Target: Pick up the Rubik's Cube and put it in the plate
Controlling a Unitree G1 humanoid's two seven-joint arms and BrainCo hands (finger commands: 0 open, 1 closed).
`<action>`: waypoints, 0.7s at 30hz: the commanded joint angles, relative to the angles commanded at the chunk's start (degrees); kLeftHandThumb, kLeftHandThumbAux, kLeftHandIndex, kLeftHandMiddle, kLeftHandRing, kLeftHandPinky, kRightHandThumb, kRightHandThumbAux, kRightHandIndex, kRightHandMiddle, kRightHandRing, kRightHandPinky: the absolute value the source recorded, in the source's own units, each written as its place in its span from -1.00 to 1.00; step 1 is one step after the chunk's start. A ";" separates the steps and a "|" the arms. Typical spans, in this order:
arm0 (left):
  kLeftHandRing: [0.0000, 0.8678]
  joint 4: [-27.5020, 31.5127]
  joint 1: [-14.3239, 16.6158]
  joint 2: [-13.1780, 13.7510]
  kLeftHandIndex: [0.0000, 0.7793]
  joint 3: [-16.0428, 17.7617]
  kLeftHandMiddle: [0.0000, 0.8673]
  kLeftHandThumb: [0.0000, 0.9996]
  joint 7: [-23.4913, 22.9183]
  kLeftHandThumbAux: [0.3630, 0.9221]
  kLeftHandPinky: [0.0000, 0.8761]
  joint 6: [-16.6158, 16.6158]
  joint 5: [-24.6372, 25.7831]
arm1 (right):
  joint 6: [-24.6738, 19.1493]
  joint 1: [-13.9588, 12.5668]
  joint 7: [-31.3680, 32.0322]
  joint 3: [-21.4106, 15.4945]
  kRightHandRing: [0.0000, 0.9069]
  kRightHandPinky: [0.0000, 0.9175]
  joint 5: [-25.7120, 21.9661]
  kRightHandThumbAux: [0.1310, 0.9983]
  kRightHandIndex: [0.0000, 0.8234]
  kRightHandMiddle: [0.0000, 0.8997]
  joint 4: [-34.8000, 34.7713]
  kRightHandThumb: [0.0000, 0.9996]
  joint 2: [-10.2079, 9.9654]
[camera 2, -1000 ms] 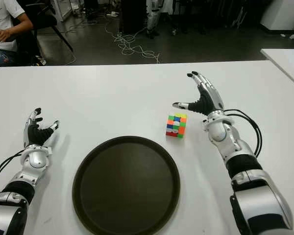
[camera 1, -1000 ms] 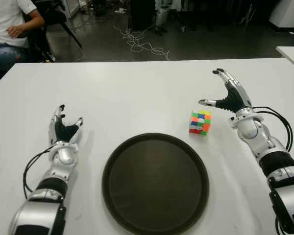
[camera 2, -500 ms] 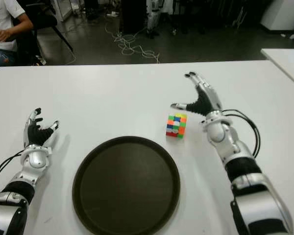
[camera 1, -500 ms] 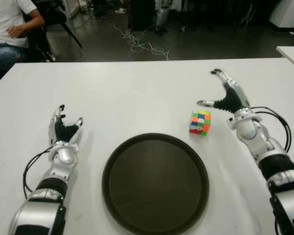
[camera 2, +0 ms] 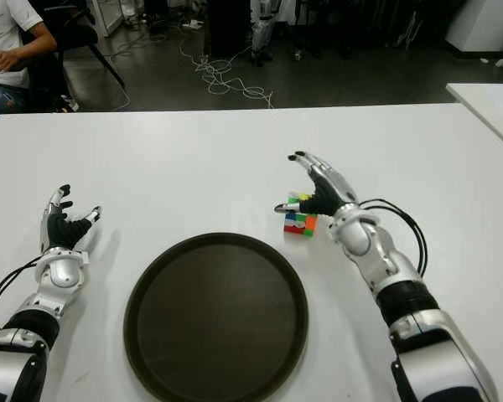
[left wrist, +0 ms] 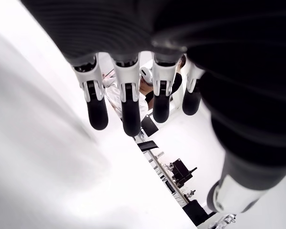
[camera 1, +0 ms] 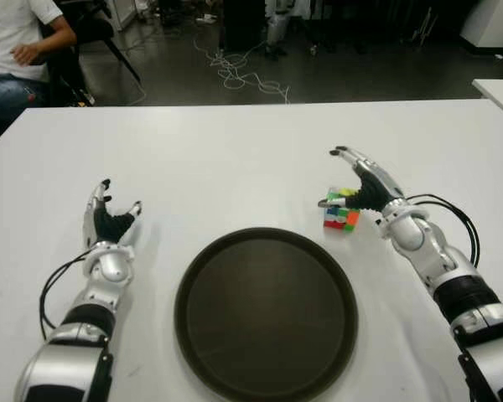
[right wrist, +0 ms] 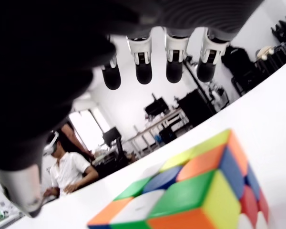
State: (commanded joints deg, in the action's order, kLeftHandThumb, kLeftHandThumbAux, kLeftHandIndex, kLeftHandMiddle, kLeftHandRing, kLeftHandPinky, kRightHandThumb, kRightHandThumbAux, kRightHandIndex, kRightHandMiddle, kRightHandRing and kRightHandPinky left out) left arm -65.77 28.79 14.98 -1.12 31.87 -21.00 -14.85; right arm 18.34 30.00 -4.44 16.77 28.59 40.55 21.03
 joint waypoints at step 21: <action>-0.67 0.21 -0.01 -0.04 -0.77 -0.11 -0.67 -0.65 0.12 0.27 -0.68 -0.08 -0.11 | -5.08 0.74 5.50 2.32 -1.00 -1.00 2.40 0.30 -1.00 -1.00 -1.02 -1.00 -0.21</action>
State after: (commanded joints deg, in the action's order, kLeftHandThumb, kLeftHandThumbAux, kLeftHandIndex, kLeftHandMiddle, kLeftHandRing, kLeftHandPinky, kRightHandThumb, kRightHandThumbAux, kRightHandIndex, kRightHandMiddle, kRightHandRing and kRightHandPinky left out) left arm -65.57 28.78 14.94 -1.22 31.99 -21.08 -14.96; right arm 13.26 30.73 1.06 19.09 30.99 39.53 20.82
